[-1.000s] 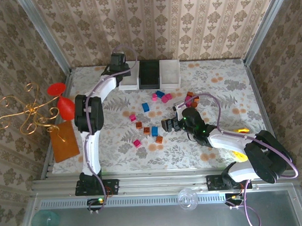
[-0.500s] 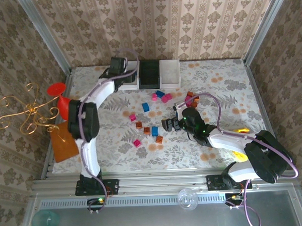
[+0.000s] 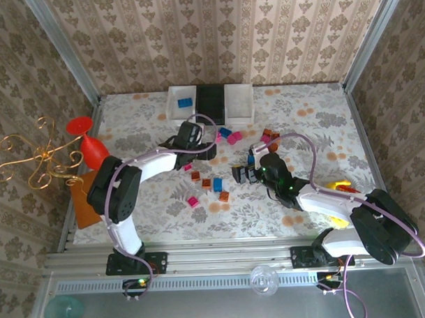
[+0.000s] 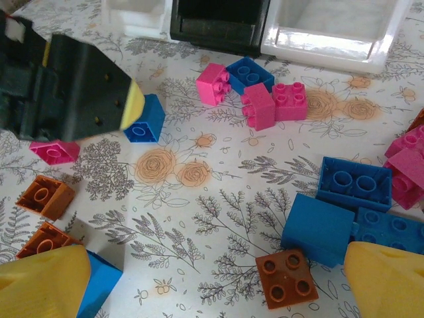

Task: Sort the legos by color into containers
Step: Pick up the lego from the center of the table.

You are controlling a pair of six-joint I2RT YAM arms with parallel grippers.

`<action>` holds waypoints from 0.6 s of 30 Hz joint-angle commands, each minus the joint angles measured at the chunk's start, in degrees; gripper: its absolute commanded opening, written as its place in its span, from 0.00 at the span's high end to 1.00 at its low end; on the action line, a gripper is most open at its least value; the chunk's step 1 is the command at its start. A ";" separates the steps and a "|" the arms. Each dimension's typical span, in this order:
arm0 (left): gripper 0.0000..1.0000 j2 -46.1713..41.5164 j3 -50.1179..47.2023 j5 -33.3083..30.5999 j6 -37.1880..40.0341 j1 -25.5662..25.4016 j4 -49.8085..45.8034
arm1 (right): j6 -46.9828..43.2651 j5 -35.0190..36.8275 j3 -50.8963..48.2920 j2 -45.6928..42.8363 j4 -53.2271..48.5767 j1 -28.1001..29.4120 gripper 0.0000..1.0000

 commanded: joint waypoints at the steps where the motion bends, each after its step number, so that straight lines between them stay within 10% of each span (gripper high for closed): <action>1: 0.25 2.63 2.99 -1.81 -1.07 0.03 -0.60 | 0.56 1.84 -0.12 -0.04 1.12 0.25 0.00; 18: 0.41 12.83 11.51 -4.46 1.40 -2.03 -3.45 | 0.69 1.84 0.94 1.70 -0.06 0.25 0.00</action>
